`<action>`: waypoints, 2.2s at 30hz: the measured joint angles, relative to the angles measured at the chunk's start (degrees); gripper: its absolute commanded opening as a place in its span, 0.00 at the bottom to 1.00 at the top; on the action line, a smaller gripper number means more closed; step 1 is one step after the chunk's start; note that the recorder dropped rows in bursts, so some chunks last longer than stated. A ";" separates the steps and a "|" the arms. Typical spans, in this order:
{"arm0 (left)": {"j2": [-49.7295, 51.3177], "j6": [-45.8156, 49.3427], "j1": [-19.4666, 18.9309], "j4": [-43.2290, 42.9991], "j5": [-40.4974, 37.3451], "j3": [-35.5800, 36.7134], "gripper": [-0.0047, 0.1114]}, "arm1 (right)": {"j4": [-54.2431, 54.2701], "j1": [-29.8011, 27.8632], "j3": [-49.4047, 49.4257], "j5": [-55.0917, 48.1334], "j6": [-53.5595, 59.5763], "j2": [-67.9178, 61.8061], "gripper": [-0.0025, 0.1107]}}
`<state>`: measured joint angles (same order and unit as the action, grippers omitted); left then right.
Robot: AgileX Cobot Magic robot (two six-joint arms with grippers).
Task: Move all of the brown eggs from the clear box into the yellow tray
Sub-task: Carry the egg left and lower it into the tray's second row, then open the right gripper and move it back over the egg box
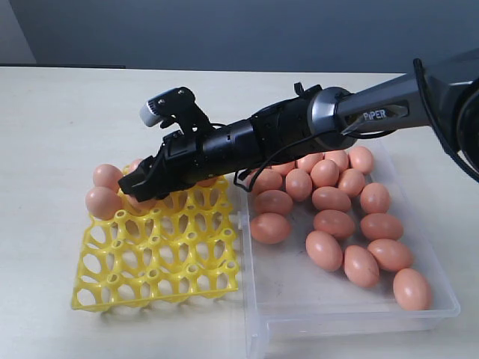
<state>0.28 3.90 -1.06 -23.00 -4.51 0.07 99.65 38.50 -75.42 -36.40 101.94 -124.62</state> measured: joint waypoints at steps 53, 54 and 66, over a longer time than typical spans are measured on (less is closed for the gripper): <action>0.00 0.00 0.00 0.00 0.00 0.00 0.04 | -102.48 -10.43 4.34 -24.75 -92.72 16.18 0.38; 0.00 0.00 0.00 0.00 0.00 0.00 0.04 | -102.09 -10.43 4.44 -23.98 -92.31 15.17 0.38; 0.00 0.00 0.00 0.00 0.00 0.00 0.04 | -98.84 -10.54 3.82 -23.40 -90.25 11.19 0.45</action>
<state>0.28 3.90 -1.06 -23.00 -4.51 0.07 0.81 27.95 -71.60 -59.80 11.70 -113.43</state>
